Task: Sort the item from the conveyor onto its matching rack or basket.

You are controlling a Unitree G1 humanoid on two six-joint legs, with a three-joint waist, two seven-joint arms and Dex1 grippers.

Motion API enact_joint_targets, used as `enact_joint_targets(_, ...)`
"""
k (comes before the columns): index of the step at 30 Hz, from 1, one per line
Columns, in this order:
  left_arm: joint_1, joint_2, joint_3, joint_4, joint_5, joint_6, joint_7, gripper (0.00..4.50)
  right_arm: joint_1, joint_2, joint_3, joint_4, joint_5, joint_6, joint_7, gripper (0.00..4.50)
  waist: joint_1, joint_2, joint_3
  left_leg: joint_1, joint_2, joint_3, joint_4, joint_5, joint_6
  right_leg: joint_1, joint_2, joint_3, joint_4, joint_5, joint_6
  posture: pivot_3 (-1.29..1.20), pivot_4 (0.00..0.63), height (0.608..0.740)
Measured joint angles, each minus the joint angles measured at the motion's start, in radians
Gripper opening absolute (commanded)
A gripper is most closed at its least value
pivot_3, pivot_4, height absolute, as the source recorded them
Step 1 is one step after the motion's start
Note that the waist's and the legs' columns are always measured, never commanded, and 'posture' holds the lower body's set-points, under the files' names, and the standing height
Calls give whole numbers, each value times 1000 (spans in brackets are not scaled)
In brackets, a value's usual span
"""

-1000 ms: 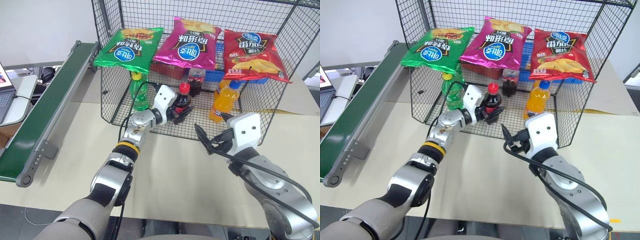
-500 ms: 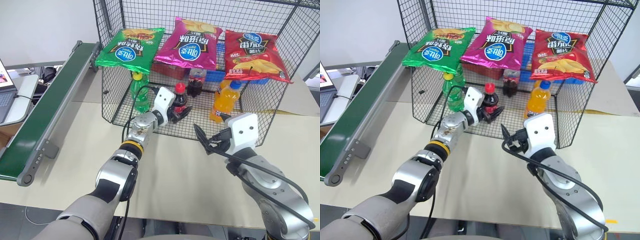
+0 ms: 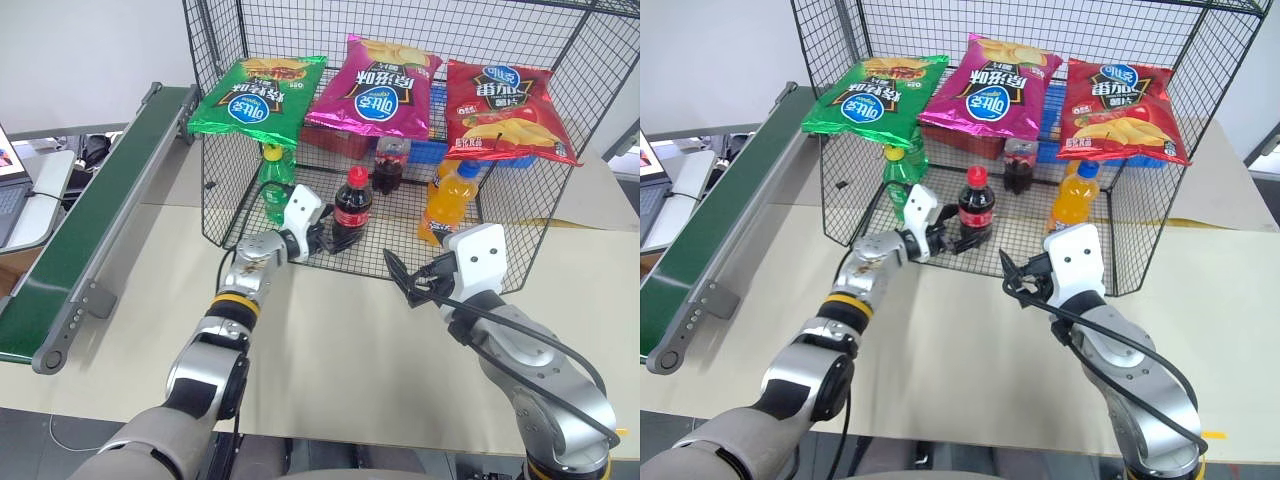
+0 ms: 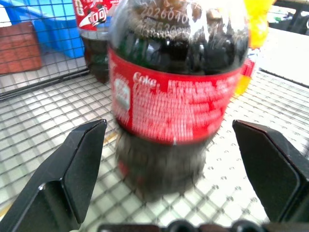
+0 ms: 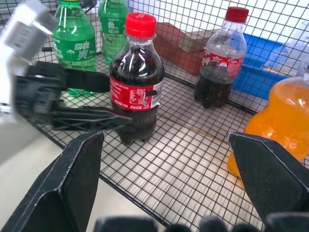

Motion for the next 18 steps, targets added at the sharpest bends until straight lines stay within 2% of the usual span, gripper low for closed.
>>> enact_joint_targets(4,54,85,-2,-170,-18,89,-39,4452,4,-4,-4,4,-1,-11,26,4500,-2,0,0,0,1,0,0,0,0,0,0,0,0,0,0,0,150,740)
enact_joint_targets(7,126,206,13,-366,-68,213,-100,4452,26,-47,-50,5,3,-29,74,4500,-8,0,0,0,2,-1,0,0,0,0,0,0,0,0,0,0,150,740)
enact_joint_targets(11,223,351,101,-656,-168,419,-99,4452,34,-88,-121,12,15,-52,134,4500,-15,1,0,2,3,-2,0,0,0,2,-1,0,1,0,0,0,150,740)
enact_joint_targets(15,265,393,139,-839,-226,537,-53,4452,6,-94,-149,20,43,-57,177,4500,-15,1,0,4,2,-2,0,0,0,6,-1,0,-1,0,0,0,150,740)
enact_joint_targets(18,281,399,149,-871,-241,563,-17,4452,-8,-94,-153,40,55,-59,193,4500,-15,0,0,5,2,-2,0,0,0,6,-1,0,-2,0,0,0,150,740)
